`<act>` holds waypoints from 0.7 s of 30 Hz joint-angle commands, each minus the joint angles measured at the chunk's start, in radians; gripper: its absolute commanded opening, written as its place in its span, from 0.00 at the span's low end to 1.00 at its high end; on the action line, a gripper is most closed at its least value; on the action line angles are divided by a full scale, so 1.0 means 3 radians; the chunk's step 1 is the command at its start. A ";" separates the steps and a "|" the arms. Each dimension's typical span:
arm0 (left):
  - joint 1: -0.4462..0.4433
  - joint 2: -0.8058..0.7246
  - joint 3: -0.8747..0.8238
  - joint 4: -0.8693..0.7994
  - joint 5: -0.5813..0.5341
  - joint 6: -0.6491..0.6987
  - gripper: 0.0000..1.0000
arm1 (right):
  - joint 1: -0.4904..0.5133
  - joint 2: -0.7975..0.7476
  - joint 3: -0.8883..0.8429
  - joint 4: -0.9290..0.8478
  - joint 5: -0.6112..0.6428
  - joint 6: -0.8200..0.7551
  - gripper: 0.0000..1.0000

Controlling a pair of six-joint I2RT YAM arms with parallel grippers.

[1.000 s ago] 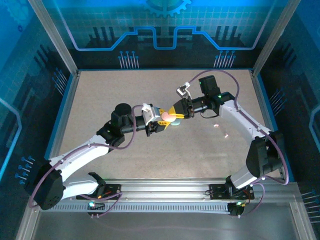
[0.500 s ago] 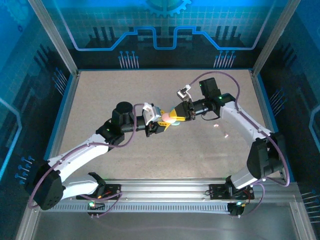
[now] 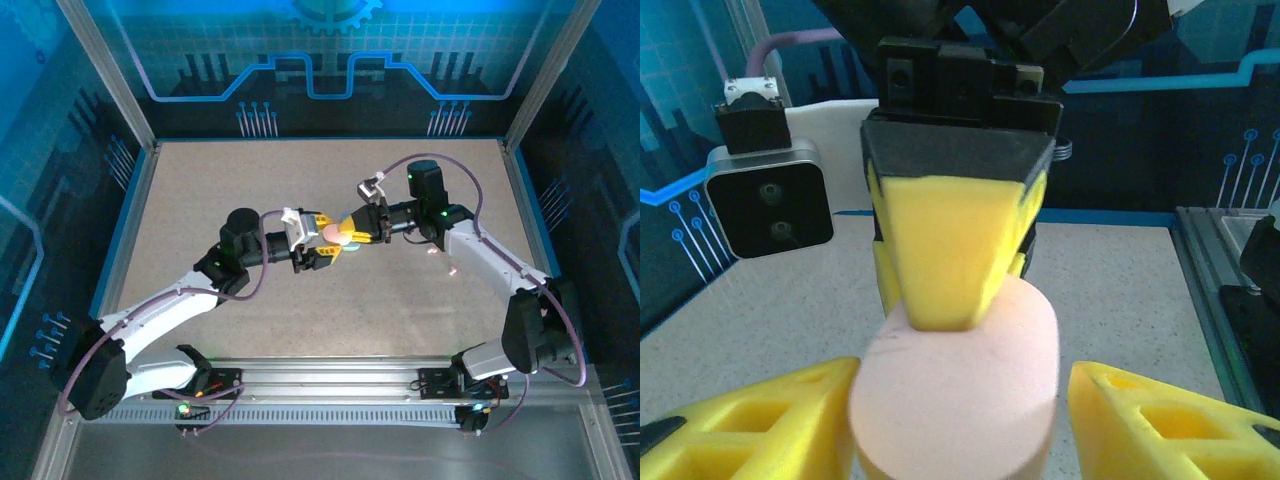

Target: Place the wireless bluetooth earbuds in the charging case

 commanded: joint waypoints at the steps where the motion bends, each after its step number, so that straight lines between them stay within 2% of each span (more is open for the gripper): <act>1: 0.0014 0.0023 -0.0063 0.0360 0.0036 -0.0018 0.57 | 0.0005 -0.0082 -0.0055 0.0786 -0.0102 0.0683 0.18; 6: 0.0014 0.0022 -0.0113 0.0469 -0.0008 0.0021 0.57 | 0.0017 -0.0078 -0.0073 0.0944 -0.0089 0.0866 0.18; 10: 0.0006 0.0025 -0.0119 0.0539 -0.0037 0.0038 0.52 | 0.0040 -0.0065 -0.0107 0.1243 -0.0054 0.1112 0.18; 15: 0.0004 0.0031 -0.0131 0.0570 -0.0051 0.0043 0.45 | 0.0073 -0.0052 -0.0118 0.1292 -0.0019 0.1177 0.19; 21: -0.0006 0.0020 -0.0120 0.0488 -0.0051 0.0071 0.42 | 0.0098 -0.0049 -0.0117 0.1393 0.0006 0.1277 0.19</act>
